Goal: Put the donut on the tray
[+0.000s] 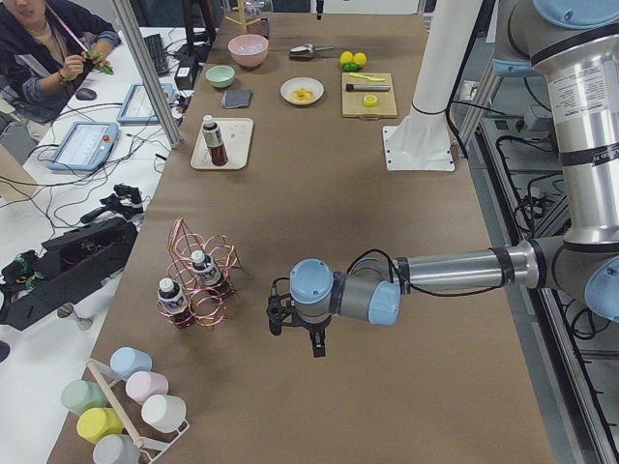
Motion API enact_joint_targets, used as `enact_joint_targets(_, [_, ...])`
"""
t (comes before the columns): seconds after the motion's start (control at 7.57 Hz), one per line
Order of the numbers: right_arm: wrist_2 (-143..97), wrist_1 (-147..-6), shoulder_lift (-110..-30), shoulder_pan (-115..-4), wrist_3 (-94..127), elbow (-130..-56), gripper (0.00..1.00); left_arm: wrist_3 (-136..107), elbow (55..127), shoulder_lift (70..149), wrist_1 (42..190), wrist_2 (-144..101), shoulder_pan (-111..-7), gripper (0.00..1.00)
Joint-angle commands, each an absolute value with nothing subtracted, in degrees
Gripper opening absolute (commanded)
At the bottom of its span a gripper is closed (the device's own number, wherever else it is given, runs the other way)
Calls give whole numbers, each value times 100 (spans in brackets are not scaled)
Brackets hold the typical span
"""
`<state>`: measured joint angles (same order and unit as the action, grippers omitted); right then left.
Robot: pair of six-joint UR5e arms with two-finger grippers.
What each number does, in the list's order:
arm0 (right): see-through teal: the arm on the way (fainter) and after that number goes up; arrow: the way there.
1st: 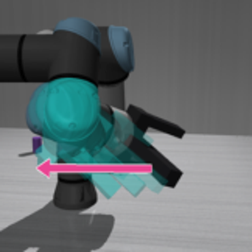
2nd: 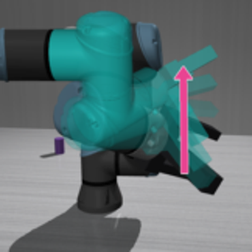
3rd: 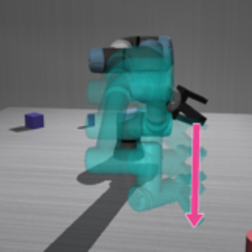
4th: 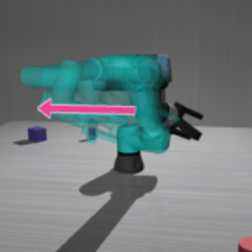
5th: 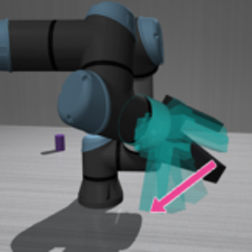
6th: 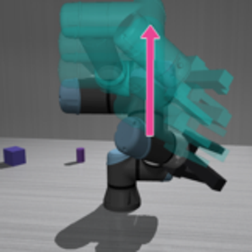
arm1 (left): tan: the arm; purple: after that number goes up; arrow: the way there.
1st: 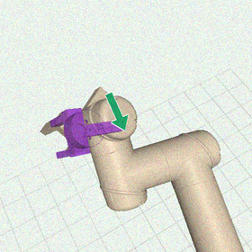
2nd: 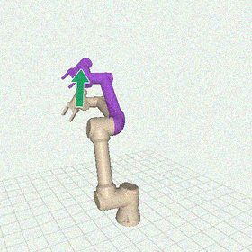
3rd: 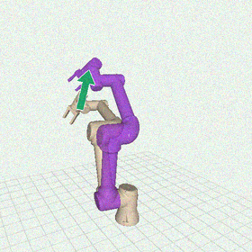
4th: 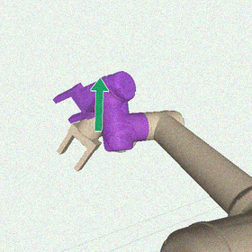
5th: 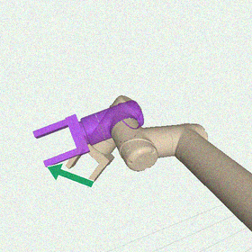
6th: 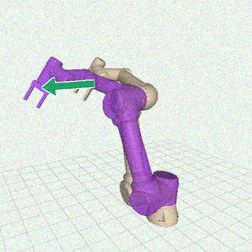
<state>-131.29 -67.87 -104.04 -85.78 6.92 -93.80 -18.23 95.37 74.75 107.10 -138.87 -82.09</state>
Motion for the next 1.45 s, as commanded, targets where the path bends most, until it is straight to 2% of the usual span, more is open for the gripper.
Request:
enact_joint_targets(0.0, [-13270, -6811, -10310, -8604, 782, -9422, 100, -1819, 9545, 7479, 10714, -13887, -8200, 98])
enact_joint_targets(0.13, [-13750, -6777, -10423, -8726, 687, -9439, 100, -1828, 9545, 7479, 10714, -13887, -8209, 98])
enact_joint_targets(0.53, [-13808, -5085, -10661, -8771, 597, -9054, 100, -1819, 9545, 7479, 10714, -13887, -8209, 98])
enact_joint_targets(0.79, [-13650, -5552, -9840, -8274, 1937, -9071, 100, -1819, 9545, 7479, 10714, -13887, -8209, 98])
enact_joint_targets(1.06, [-13553, -6665, -8760, -7816, 2527, -9105, 100, -1819, 9554, 7479, 10714, -13887, -8209, 98])
enact_joint_targets(1.32, [-13544, -6820, -8115, -7140, 3589, -9132, 100, -1819, 9554, 7479, 10714, -13887, -8209, 98])
